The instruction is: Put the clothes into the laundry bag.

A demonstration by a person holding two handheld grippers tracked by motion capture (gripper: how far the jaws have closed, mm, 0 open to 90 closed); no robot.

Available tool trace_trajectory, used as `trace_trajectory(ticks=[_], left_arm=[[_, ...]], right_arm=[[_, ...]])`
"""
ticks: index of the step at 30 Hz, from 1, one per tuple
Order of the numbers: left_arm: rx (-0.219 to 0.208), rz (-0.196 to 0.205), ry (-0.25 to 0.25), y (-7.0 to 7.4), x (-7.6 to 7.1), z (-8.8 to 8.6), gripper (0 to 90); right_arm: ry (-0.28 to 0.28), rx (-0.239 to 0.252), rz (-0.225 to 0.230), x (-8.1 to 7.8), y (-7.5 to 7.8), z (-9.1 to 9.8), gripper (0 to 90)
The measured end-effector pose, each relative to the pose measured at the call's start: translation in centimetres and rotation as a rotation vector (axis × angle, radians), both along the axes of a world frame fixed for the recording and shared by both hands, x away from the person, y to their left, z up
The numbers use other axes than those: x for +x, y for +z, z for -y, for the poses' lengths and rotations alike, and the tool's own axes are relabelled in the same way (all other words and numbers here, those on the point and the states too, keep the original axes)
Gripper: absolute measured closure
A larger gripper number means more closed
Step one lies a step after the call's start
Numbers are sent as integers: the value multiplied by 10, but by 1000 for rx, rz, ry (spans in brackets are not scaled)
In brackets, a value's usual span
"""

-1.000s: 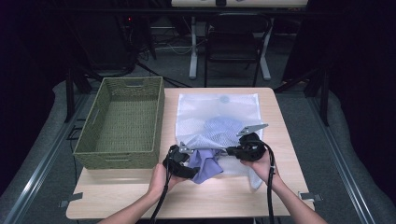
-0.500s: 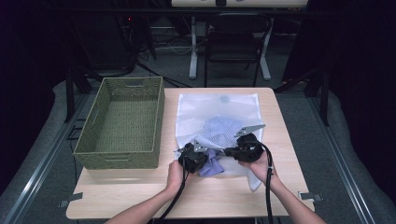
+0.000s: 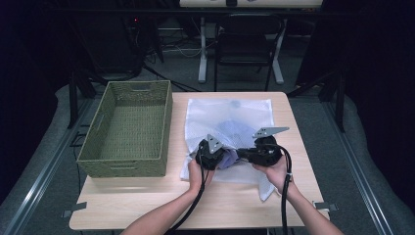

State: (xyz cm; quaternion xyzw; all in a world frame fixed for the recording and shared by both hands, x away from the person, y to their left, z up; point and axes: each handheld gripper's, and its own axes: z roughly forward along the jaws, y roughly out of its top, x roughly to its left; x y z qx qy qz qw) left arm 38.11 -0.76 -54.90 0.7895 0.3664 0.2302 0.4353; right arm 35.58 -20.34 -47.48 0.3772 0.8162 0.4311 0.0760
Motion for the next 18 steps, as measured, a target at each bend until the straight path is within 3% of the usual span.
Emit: trace_trajectory(ticks=[4, 8, 12, 18], left_arm=[[70, -79, 1, -14, 10, 4, 889], [95, -129, -12, -21, 11, -3, 841], [118, -165, -55, -18, 6, -12, 727], [128, -195, -80, -8, -12, -27, 469]], right_arm=[[-4, -40, -52, 6, -16, -1, 879], [4, -73, -84, 9, -29, -4, 877], [-1, -78, -79, 10, -28, -4, 877], [-5, -74, -76, 9, -26, -3, 877]])
